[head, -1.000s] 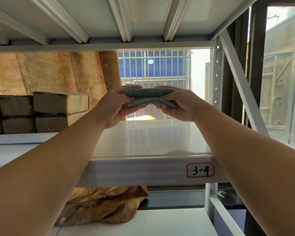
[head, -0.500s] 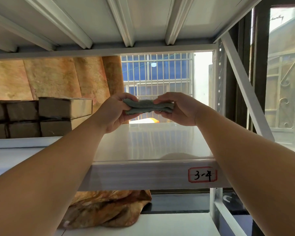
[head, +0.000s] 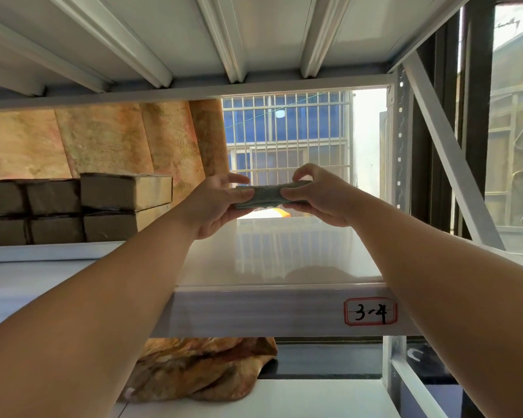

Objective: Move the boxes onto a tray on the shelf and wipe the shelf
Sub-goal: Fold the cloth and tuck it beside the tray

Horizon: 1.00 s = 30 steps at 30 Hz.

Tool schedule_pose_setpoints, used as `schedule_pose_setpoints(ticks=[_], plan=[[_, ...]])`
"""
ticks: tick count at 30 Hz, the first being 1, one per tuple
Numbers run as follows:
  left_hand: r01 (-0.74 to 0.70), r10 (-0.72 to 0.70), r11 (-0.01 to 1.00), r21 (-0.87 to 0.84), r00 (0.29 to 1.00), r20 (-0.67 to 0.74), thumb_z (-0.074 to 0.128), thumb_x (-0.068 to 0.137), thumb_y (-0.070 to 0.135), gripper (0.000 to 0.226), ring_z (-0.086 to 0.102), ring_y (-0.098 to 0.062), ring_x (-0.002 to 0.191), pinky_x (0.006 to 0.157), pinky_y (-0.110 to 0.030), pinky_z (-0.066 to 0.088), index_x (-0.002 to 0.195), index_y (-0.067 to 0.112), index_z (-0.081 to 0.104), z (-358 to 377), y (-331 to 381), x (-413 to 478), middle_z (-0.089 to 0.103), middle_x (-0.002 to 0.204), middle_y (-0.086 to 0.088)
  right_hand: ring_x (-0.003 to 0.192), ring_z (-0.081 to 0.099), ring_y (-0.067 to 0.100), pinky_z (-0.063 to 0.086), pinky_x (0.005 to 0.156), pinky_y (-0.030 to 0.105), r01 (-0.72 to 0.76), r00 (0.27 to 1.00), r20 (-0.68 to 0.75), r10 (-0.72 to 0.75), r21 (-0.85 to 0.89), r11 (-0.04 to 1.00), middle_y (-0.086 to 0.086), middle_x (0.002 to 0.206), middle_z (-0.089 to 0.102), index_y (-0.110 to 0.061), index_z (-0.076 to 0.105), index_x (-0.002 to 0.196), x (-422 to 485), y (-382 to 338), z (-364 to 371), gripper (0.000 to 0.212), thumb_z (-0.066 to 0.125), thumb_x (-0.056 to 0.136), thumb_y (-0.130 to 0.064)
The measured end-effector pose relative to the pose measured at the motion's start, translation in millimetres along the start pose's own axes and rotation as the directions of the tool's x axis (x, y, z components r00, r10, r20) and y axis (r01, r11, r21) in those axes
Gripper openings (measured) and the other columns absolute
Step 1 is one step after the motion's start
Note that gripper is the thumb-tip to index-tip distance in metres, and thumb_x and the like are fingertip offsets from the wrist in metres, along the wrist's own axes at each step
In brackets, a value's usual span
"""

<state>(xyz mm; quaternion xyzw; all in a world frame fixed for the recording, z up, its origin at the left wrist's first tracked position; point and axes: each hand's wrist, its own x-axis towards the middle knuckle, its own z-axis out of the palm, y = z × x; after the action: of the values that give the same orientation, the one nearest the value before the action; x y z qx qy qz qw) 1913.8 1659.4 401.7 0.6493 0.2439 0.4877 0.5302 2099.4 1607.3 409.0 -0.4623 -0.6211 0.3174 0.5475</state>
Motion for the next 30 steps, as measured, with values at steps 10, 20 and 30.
schedule_pose_setpoints(ticks=[10,20,30], plan=[[0.048,-0.034,0.995,0.089,0.988,-0.151,0.065,0.084,0.005,0.009,0.064,-0.024,0.099,0.066,-0.021,0.061,0.093,0.005,0.062,-46.2,27.2,-19.3,0.061,0.108,-0.015,0.081,0.065,0.019,0.057,0.059,0.015,0.028,0.995,0.096,-0.023,-0.054,0.998,0.011,0.097,0.059,0.002,0.062,0.108,-0.3,-27.8,38.1,0.024,0.06,0.085,0.008],[0.142,-0.06,0.969,0.204,0.93,-0.361,0.058,0.088,0.002,0.004,0.069,-0.019,0.075,0.051,-0.017,0.057,0.087,0.001,0.061,-168.7,59.9,-79.6,0.062,0.095,-0.016,0.089,0.065,0.02,0.059,0.077,0.027,-0.23,0.961,0.181,0.207,0.118,0.966,0.011,0.095,0.058,0.0,0.061,0.104,24.6,-51.0,177.6,0.02,0.063,0.084,0.003],[0.25,0.123,0.695,0.674,0.882,-0.454,0.07,0.084,0.016,0.012,0.056,-0.025,0.09,0.073,-0.033,0.046,0.078,0.013,0.059,-208.7,29.9,-74.8,0.06,0.09,-0.009,0.075,0.047,0.014,0.04,0.067,0.025,0.08,0.984,0.18,0.006,-0.466,0.881,0.005,0.088,0.053,0.0,0.064,0.1,32.5,-20.3,214.6,0.022,0.065,0.087,-0.018]])
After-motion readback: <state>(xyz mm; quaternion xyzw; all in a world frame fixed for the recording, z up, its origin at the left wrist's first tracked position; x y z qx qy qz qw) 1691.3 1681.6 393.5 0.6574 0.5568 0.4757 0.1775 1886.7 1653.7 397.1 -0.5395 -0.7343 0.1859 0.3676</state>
